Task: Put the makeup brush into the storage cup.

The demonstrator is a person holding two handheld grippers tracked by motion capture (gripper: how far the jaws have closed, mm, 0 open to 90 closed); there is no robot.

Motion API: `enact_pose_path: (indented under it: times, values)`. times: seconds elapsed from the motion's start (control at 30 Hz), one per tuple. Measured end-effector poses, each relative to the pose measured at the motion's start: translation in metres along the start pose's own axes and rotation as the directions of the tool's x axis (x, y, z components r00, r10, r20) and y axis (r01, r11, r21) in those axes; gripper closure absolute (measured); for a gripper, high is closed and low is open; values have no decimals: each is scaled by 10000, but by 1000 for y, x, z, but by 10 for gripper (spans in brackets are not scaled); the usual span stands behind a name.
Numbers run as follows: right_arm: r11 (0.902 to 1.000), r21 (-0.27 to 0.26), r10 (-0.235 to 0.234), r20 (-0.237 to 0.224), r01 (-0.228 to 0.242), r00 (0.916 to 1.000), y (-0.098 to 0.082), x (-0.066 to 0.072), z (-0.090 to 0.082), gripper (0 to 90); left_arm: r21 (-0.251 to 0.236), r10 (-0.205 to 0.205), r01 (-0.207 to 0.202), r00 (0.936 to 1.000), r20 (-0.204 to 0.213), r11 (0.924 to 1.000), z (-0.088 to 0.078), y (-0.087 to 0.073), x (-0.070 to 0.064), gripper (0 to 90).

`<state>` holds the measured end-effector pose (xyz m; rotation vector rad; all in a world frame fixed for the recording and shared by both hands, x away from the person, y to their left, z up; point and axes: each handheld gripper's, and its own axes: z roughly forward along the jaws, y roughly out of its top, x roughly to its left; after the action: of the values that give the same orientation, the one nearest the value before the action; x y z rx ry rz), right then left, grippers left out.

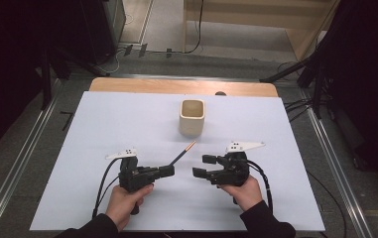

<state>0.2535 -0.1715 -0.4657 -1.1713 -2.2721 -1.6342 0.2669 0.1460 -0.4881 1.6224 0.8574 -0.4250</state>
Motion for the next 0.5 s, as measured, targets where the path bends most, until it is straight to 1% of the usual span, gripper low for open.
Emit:
enact_pose_path:
  times: [0.2, 0.27, 0.33, 0.4, 0.43, 0.5]
  values:
    - [9999, -111, 114, -151, -115, 9998, 2, -1, 5, 286, 209, -38, 35, 9999, 163, 9998, 3, 0, 0, 854]
    - [9998, -166, 108, -180, -111, 9998, 3, -2, 7, 290, 247, 45, -50, 9998, 205, 9997, 4, 0, -1, 853]
    - [9995, -248, 209, -213, -214, 9996, 4, -3, 9, 297, 274, 142, -147, 9997, 196, 9995, 5, 0, -2, 854]
    - [9989, -344, 302, -326, -313, 9990, 5, -4, 11, 300, 220, 200, -204, 9996, 207, 9995, 5, 0, -3, 854]
    - [9986, -398, 329, -339, -342, 9989, 5, -4, 12, 301, 168, 262, -265, 9995, 195, 9995, 5, 0, -4, 853]
    - [9976, -484, 470, -328, -486, 9984, 5, -3, 15, 304, 108, 253, -255, 9996, 154, 9996, 4, 0, -3, 853]
